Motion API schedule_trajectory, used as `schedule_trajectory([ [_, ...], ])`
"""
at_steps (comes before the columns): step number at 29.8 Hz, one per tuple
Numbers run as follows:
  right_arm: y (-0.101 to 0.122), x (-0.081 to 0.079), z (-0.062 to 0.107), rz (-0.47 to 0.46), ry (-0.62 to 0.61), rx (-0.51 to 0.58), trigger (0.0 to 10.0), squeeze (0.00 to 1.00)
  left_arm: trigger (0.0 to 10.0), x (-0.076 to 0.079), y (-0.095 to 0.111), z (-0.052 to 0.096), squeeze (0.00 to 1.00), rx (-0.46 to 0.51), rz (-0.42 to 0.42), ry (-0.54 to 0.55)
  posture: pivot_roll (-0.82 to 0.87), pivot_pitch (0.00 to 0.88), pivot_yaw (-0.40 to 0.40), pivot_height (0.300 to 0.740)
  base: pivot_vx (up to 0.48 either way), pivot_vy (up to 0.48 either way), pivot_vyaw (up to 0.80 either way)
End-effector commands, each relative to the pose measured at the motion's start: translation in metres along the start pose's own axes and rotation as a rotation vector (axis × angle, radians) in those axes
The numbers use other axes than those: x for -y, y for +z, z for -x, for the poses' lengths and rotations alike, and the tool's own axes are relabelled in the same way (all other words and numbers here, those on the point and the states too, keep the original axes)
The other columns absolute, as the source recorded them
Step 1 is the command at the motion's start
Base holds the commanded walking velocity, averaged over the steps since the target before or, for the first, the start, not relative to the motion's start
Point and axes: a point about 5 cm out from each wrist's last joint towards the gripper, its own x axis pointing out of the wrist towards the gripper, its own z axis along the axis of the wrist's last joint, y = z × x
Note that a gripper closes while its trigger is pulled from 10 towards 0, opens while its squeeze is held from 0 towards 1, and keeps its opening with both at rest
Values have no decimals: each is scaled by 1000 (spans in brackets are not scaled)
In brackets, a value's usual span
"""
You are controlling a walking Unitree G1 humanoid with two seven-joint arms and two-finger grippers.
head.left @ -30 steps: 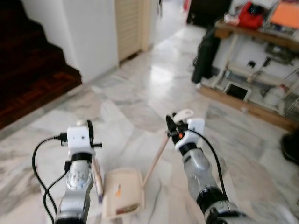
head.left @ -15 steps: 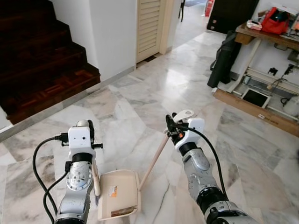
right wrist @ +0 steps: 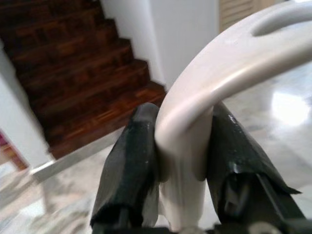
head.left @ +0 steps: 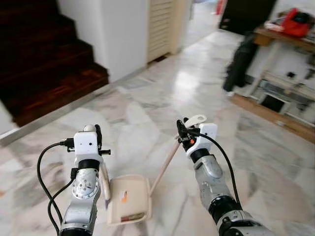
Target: Sweep floor
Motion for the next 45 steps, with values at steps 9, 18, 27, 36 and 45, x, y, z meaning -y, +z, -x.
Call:
schedule_trajectory([
  [9, 4, -4, -3, -28, -4, 31, 10000, 0, 10000, -1, 10, -2, 0, 55, -9, -5, 99, 0, -53, 740, 0, 0, 800],
  [18, 4, -5, -3, -34, -5, 30, 10000, 0, 10000, -3, 10, -2, 0, 50, -8, 0, 103, 0, -48, 740, 0, 0, 800],
  [27, 1, -4, -2, -65, -17, 20, 10000, 0, 10000, -3, 9, -2, 0, 41, 1, 0, 102, 0, -44, 740, 0, 133, 151],
  [36, 2, -5, -3, -61, -9, 21, 10000, 0, 10000, -3, 8, -2, 0, 37, 1, 1, 103, 0, -46, 740, 0, 385, 0],
  [45, 1, -6, -4, -56, -5, 17, 10000, 0, 10000, -3, 9, -3, 0, 38, 0, -6, 106, 0, -41, 740, 0, 384, 0],
])
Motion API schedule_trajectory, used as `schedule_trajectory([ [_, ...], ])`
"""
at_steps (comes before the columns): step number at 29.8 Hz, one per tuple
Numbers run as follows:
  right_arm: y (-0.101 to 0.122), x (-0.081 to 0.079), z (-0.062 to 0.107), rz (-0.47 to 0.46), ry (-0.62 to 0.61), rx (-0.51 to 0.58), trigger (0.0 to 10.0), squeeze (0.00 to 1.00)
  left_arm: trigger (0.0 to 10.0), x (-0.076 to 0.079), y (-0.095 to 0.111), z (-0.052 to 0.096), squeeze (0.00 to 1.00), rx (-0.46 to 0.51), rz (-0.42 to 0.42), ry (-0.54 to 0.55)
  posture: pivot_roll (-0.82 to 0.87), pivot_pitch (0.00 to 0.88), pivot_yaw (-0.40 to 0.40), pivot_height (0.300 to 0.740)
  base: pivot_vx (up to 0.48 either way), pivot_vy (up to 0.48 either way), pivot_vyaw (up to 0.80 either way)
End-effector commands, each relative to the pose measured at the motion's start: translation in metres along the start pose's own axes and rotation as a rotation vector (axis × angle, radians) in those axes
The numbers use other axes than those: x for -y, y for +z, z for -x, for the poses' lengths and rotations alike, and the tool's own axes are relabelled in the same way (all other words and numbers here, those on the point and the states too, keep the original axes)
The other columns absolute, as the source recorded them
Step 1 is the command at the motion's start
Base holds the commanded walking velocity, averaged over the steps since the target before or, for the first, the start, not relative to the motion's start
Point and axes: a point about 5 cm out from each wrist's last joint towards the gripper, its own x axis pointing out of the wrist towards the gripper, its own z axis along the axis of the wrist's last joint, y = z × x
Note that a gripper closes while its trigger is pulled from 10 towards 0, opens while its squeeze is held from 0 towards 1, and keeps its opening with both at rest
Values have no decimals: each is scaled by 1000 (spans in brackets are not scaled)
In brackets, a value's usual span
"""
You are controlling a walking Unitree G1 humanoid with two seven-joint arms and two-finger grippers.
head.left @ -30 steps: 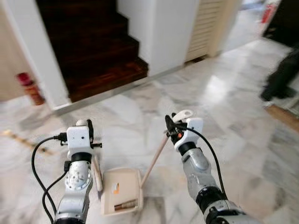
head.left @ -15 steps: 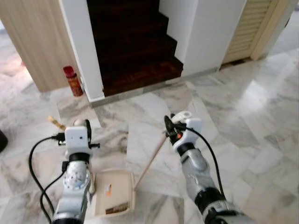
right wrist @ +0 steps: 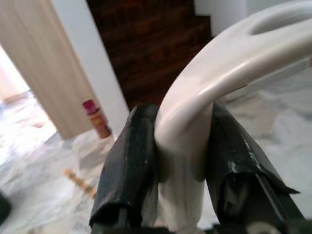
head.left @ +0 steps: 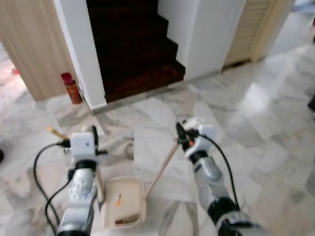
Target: Sweep floor
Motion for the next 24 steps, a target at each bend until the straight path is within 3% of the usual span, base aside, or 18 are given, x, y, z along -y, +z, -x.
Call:
schedule_trajectory([
  [1, 9, -10, -7, -18, 24, 46, 10000, 0, 10000, -1, 10, -4, 0, 47, 9, -2, 106, 0, -41, 740, 0, 386, 0],
  [24, 7, -10, -8, -25, 27, 30, 10000, 0, 10000, -3, 12, -5, 0, 49, 3, 7, 116, 0, -43, 740, 0, 385, 0],
])
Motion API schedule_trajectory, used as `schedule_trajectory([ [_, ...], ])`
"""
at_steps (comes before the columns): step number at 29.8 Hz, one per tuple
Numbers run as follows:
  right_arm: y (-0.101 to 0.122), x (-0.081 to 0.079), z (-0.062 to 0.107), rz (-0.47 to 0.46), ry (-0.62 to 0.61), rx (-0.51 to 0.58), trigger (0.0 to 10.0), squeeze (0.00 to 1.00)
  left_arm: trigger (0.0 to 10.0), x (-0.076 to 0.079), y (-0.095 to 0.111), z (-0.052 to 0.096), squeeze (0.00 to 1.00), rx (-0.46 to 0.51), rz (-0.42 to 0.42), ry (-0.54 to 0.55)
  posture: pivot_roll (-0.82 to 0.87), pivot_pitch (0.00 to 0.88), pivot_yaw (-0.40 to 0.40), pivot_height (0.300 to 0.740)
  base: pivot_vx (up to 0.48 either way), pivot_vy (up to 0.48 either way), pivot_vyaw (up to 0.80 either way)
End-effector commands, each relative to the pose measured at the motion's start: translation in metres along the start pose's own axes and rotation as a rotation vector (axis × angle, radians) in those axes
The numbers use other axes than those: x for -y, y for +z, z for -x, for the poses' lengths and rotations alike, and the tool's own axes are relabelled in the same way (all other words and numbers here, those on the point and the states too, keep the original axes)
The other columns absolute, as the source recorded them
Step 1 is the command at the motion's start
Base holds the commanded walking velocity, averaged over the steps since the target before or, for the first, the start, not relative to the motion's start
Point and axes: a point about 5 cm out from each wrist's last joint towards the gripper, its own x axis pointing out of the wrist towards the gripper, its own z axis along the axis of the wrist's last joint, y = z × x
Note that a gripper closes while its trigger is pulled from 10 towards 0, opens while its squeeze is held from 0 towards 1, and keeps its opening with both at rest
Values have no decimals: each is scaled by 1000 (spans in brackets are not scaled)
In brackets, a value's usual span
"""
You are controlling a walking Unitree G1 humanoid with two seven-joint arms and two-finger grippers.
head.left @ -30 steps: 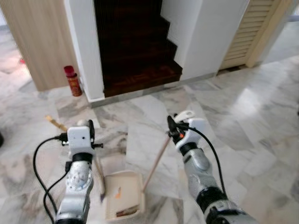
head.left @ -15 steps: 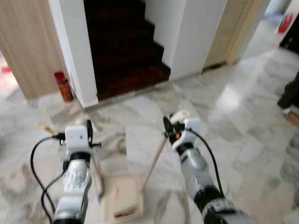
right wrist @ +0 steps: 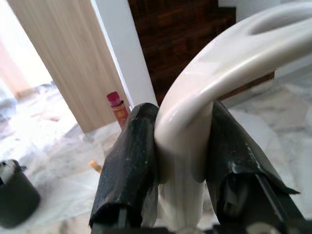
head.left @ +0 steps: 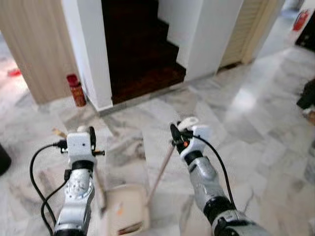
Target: Sweep floor
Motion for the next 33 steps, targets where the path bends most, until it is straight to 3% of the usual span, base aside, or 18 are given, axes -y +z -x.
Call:
schedule_trajectory([
  [1, 9, 3, -3, -18, -16, 43, 10000, 0, 10000, 6, 13, -4, 0, 59, 26, -11, 116, 0, -43, 740, 0, 386, 0],
  [33, 8, 0, -5, -12, 7, 30, 10000, 0, 10000, 6, 13, -3, 0, 55, 25, -5, 123, 0, -49, 740, 0, 386, 0],
])
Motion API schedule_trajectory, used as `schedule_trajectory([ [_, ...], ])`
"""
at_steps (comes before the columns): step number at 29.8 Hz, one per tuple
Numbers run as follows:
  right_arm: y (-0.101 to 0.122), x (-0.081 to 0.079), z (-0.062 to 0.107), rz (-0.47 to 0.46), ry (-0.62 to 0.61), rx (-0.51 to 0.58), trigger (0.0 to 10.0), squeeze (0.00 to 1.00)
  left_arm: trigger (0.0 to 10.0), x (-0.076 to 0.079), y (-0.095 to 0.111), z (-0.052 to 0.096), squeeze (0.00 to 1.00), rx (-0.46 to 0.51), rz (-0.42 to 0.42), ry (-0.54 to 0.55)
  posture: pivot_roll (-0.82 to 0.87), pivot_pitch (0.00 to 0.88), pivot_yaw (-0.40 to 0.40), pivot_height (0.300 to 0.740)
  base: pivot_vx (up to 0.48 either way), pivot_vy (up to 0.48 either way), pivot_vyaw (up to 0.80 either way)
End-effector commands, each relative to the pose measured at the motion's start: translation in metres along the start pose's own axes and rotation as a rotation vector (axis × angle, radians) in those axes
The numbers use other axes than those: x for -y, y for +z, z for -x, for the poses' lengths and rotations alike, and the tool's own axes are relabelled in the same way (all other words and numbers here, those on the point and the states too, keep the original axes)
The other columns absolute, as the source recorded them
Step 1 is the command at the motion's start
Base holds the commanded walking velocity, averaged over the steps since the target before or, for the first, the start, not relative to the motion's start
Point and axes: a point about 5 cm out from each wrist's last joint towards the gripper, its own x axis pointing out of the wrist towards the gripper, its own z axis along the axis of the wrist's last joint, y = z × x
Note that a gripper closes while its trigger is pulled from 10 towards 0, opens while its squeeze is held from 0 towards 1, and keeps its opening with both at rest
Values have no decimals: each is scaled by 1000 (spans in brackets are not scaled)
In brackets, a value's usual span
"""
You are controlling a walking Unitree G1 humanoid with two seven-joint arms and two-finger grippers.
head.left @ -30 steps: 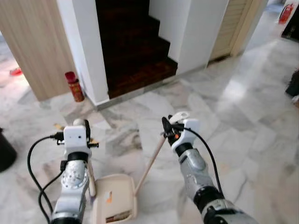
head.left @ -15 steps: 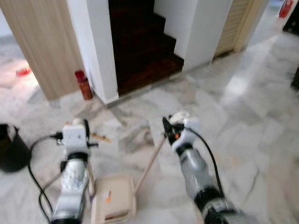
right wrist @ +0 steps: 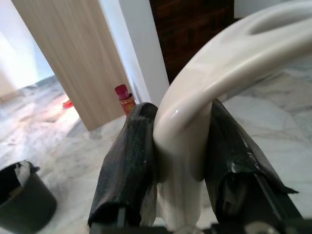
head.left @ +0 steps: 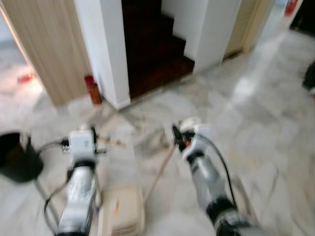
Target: Sweep floor
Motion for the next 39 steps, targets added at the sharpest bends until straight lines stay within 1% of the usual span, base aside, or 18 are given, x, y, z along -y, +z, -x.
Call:
schedule_trajectory([
  [1, 12, -12, -9, -8, 32, 51, 10000, 0, 10000, -4, 11, -4, 0, 54, 5, 8, 123, 0, -50, 740, 0, 390, 0],
  [27, 11, -15, -9, -5, 38, 49, 10000, 0, 10000, -6, 12, -4, 0, 57, 0, 11, 130, 0, -47, 740, 0, 386, 0],
  [39, 10, -15, -9, 2, 41, 49, 10000, 0, 10000, -5, 12, -4, 0, 57, 0, 7, 129, 0, -45, 740, 0, 387, 739],
])
